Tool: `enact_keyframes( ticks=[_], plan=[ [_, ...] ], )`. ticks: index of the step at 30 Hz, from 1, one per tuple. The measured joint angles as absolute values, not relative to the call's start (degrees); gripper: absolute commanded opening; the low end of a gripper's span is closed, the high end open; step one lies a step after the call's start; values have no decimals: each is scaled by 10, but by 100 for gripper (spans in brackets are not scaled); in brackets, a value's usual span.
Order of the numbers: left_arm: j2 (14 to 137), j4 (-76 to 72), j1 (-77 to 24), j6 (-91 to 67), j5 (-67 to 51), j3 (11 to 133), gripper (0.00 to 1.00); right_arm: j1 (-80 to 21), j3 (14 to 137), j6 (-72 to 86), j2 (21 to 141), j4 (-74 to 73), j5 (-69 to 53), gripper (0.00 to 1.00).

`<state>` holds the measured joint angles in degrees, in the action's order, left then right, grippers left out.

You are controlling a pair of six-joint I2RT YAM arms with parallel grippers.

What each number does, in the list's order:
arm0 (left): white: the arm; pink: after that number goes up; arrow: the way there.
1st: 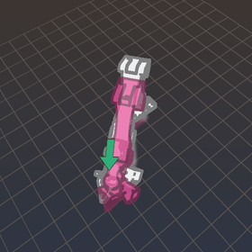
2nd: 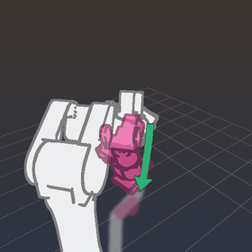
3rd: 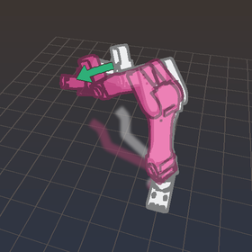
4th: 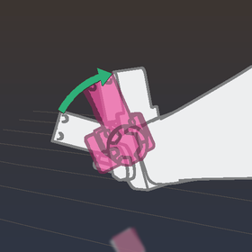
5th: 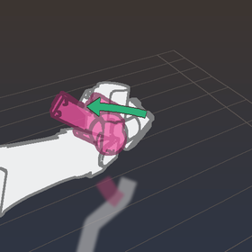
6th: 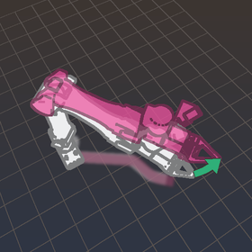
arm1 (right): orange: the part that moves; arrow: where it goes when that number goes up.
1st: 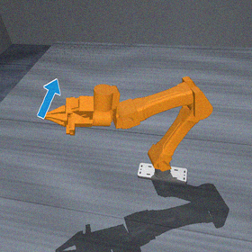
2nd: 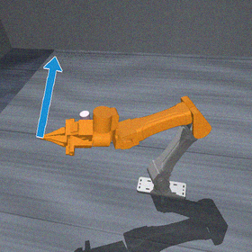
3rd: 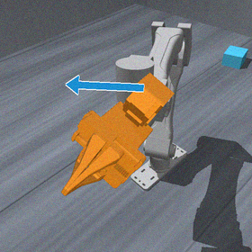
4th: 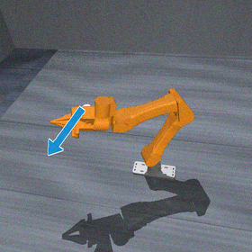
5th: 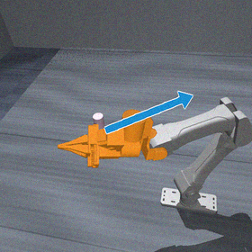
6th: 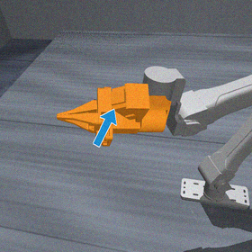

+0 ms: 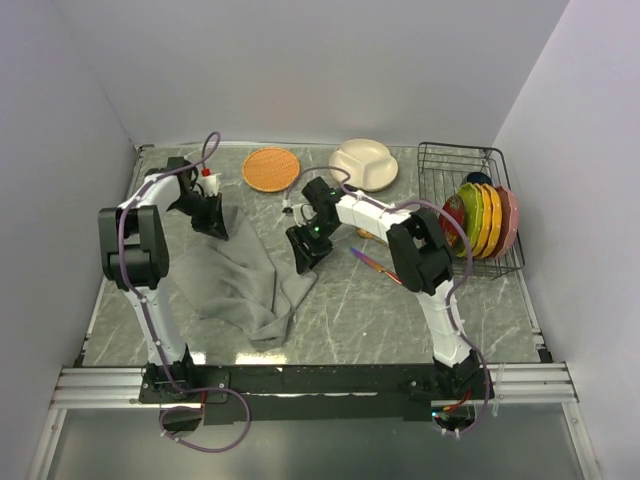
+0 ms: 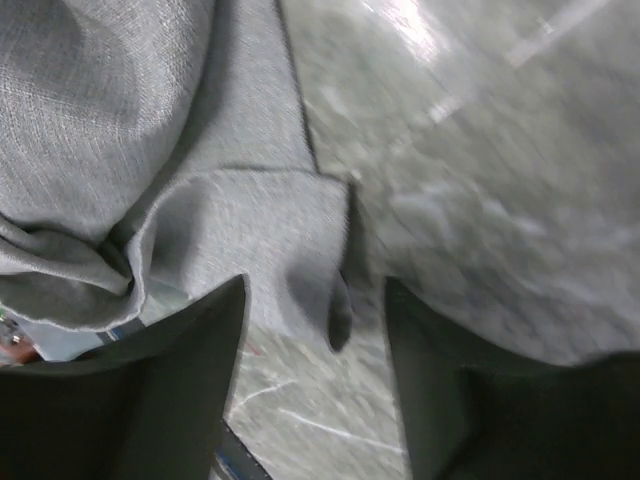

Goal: Fold the napkin into a case and place the utensils inside
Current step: Move the crumpled napkin to the corner of the board, then pick up the crumpled napkin from the center of the board.

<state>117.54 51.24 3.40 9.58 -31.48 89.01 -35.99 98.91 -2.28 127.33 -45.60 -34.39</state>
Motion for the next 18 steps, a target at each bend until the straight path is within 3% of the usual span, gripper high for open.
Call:
enact_keyframes(
  ticks=[2,10,18],
  plan=[
    [1155,515,41,97,-314,875,1,-367,1014,-36,1288,-467,-345,0],
    [1095,547,91,138,-299,864,1,-348,1141,-90,1326,-531,-319,0],
    [1000,580,202,239,-189,722,1,-316,1052,-214,1194,-529,-272,0]
  ],
)
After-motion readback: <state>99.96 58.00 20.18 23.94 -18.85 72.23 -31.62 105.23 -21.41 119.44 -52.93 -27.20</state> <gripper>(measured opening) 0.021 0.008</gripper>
